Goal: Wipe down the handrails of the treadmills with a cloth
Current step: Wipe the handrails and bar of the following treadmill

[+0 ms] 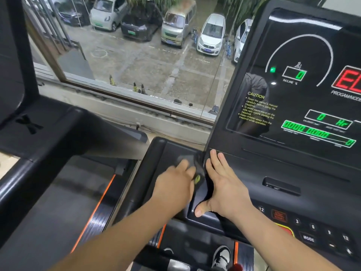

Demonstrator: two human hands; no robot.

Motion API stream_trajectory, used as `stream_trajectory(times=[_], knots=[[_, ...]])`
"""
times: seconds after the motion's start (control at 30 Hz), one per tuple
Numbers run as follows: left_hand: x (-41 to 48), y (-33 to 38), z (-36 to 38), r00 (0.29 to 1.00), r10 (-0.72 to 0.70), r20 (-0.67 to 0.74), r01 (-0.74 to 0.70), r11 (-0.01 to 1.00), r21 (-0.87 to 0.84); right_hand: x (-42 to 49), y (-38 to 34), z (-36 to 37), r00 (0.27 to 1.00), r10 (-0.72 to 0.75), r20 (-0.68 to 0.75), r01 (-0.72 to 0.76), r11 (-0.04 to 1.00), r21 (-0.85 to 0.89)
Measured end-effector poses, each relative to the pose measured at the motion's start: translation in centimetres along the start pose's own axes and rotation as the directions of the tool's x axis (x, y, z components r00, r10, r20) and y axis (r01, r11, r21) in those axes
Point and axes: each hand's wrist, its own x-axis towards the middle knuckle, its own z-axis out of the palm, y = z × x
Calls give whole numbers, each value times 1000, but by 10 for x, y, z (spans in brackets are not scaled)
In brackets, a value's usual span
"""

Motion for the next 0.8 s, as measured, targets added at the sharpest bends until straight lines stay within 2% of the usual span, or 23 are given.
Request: stream_trajectory(times=[0.13, 0.3, 0.47, 0.53, 0.7, 0.73, 0.8], knots=[[-38, -7, -7, 996, 70, 52, -71, 997, 11, 1, -1, 0, 1000, 19, 15, -19, 1000, 12], [21, -2, -14, 1000, -10, 24, 7, 993, 117, -1, -3, -1, 999, 30, 21, -31, 999, 21], [7, 14, -12, 990, -140, 17, 139, 988, 64, -3, -5, -2, 998, 48, 34, -48, 999, -3], [-8, 16, -15, 987, -144, 68, 138, 987, 85, -4, -5, -2, 998, 47, 32, -46, 999, -12], [-48, 11, -46, 946, -70, 317, 34, 993, 117, -2, -9, -2, 996, 69, 54, -68, 997, -22], [-52, 6, -55, 941, -72, 332, 44, 995, 91, -2, -10, -3, 995, 73, 63, -71, 997, -28], [-47, -7, -70, 957, -102, 271, 88, 994, 65, -2, -10, -3, 995, 70, 69, -67, 997, -35]])
